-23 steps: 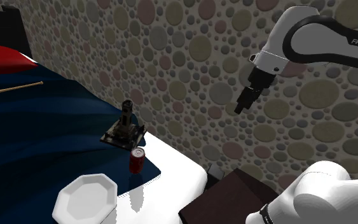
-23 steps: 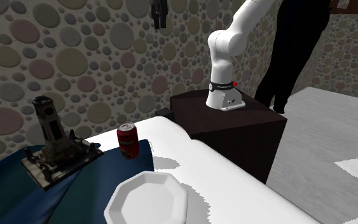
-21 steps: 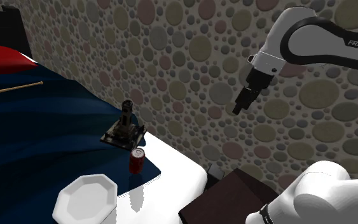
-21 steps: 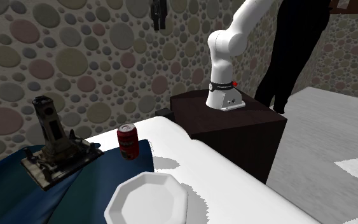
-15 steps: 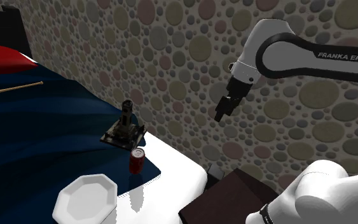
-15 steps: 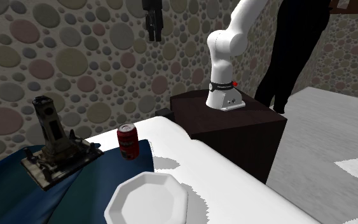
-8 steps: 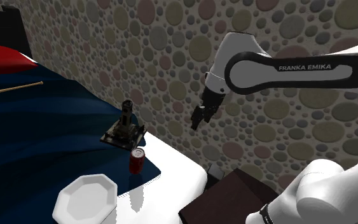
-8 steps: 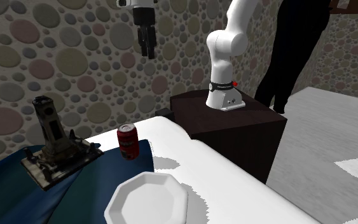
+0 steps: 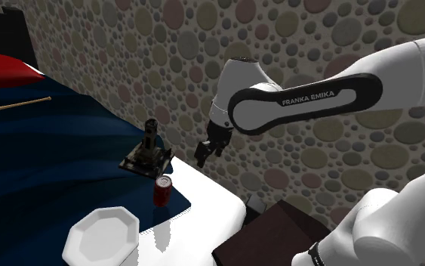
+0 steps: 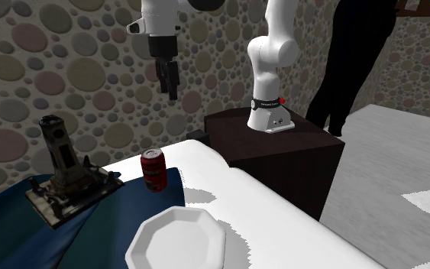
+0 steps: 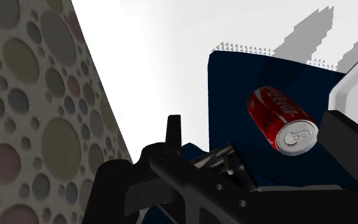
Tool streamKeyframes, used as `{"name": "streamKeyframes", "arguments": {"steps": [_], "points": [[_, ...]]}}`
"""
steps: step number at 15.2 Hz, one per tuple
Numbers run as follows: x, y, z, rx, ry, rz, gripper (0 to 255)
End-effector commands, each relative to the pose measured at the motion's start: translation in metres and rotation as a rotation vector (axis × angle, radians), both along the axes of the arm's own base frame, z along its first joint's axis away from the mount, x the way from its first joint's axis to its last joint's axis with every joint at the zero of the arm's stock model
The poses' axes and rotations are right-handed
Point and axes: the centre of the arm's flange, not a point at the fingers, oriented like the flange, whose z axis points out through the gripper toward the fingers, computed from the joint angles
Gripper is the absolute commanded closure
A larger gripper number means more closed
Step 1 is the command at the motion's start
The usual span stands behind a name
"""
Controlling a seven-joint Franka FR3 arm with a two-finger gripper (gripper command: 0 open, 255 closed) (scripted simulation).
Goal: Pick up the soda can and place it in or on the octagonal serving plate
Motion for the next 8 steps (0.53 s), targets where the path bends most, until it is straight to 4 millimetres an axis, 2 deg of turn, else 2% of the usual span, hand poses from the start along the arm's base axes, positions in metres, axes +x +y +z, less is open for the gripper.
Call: {"name": "streamKeyframes", "arguments": {"steps": [1,8], "points": [[0.011,0.021,-0.016,-0.003,-0.002,0.008,0],[0.045,0.09,-0.072,-0.018,-0.005,0.036,0]]}}
